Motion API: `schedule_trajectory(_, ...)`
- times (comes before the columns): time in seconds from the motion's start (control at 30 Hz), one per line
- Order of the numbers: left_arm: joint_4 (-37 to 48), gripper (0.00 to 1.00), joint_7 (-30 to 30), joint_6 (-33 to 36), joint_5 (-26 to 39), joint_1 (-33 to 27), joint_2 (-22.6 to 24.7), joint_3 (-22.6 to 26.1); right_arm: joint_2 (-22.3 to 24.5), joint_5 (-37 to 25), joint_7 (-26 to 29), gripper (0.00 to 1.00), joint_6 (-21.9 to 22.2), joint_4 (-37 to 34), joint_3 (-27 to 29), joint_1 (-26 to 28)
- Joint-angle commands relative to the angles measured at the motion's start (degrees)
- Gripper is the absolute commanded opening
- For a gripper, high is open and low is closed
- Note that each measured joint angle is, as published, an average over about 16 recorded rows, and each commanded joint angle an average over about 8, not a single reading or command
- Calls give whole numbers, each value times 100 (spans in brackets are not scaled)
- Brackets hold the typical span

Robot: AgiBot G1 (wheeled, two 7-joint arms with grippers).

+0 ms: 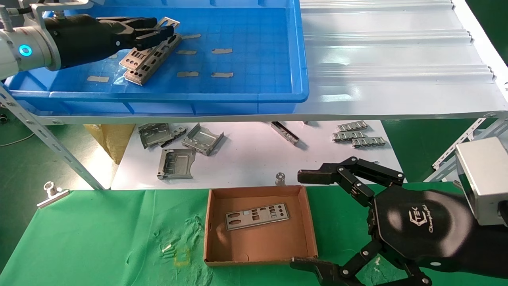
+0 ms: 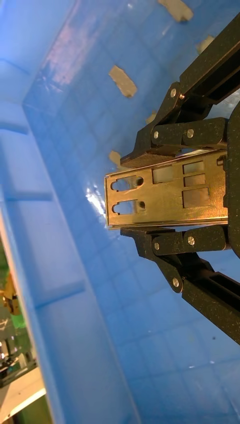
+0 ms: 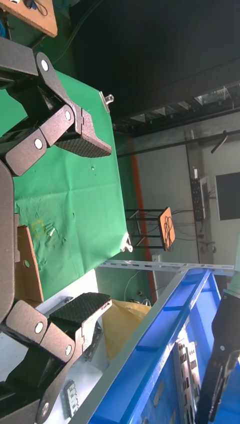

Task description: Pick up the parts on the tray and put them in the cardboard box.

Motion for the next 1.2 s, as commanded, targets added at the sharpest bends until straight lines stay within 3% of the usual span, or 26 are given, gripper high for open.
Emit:
schedule_trajectory(0.03,-10,0,20,8,-19,-6,-2,-14,0,0,0,100,0,0,0,0)
schedule_trajectory(0.33,-156,0,73,820,-141,-157,-17,-89,1,1,-1,100,1,0,-2,0)
schedule_trajectory(0.77,-819,0,568,3410,-168,185,-34,54,2,3,-2,100,2,0,-4,1)
schedule_trajectory(0.97,-1588,0,690,3454,-310,991,-64,307,2,3,-3,100,2,0,-5,1)
schedule_trajectory(1.2,-2346,0,1619,2554,-175,2214,82,467,3,4,-3,100,3,0,-6,2)
